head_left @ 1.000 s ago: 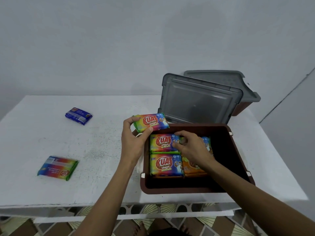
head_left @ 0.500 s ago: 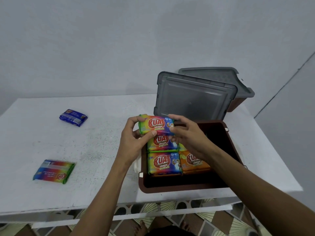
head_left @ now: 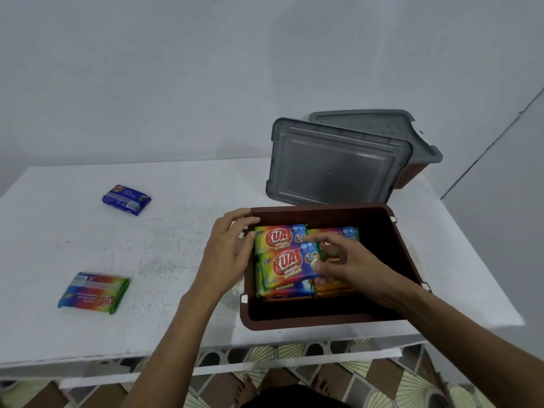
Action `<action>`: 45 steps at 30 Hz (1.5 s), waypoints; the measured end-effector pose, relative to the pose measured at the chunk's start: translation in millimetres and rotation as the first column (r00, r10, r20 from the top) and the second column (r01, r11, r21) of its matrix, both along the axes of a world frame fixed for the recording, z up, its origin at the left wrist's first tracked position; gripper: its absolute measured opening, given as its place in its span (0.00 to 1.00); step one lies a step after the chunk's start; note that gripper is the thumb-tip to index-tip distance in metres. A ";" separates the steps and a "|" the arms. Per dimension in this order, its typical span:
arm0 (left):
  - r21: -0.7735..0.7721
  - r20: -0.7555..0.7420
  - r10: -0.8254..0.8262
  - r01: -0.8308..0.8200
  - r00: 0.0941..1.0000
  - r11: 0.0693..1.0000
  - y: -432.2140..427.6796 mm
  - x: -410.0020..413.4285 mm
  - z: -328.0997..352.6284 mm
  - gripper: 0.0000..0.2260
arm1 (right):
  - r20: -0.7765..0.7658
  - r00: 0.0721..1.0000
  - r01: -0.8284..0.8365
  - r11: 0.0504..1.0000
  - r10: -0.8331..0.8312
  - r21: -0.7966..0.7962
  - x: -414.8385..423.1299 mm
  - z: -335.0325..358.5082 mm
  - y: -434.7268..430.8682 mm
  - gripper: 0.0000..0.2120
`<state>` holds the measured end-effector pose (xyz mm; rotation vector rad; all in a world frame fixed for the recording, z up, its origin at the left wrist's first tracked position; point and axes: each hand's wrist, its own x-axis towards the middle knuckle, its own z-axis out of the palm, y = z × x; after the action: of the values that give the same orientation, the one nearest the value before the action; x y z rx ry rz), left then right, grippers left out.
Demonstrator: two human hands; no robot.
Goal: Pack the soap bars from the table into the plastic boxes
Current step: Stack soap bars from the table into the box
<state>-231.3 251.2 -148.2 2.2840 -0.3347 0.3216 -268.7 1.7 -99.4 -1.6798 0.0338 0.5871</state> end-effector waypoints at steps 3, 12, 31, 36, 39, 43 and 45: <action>0.036 0.002 0.010 -0.010 1.000 0.999 -1.3 -0.3 -1.5 0.17 | 0.003 1.000 -0.007 1.000 0.007 -0.029 -4.5 -7.0 8.6 0.20; 0.060 0.007 0.006 -0.007 1.000 0.998 -1.0 -0.2 -3.2 0.16 | 0.266 0.913 -0.109 0.813 0.309 -0.572 -1.0 -11.5 19.9 0.27; 0.134 -0.025 -0.039 0.042 0.999 0.990 6.3 -13.1 -3.6 0.19 | 0.291 0.843 -0.051 0.606 0.452 -0.794 29.2 14.0 33.5 0.20; 0.054 -0.050 -0.046 0.049 0.998 0.997 38.4 -21.2 -5.8 0.16 | 0.396 0.781 0.023 0.612 0.483 -0.791 64.2 31.3 57.1 0.18; 0.061 -0.079 0.065 -0.061 0.995 0.996 75.2 -25.4 -12.2 0.13 | 0.450 0.751 0.039 0.647 0.483 -0.761 86.0 33.2 87.1 0.18; 0.196 -0.110 0.263 -0.238 0.959 0.951 127.4 -28.6 -23.7 0.13 | 0.497 0.689 0.009 0.680 0.528 -0.734 117.5 23.8 139.1 0.17; 0.258 -0.138 0.374 -0.332 0.917 0.908 149.9 -32.1 -27.3 0.14 | 0.511 0.662 -0.019 0.693 0.549 -0.721 133.1 15.6 169.1 0.16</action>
<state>-263.4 401.1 -175.5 2.5794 0.1541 0.2596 -135.6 170.8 -83.7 -2.5759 -0.7064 0.1140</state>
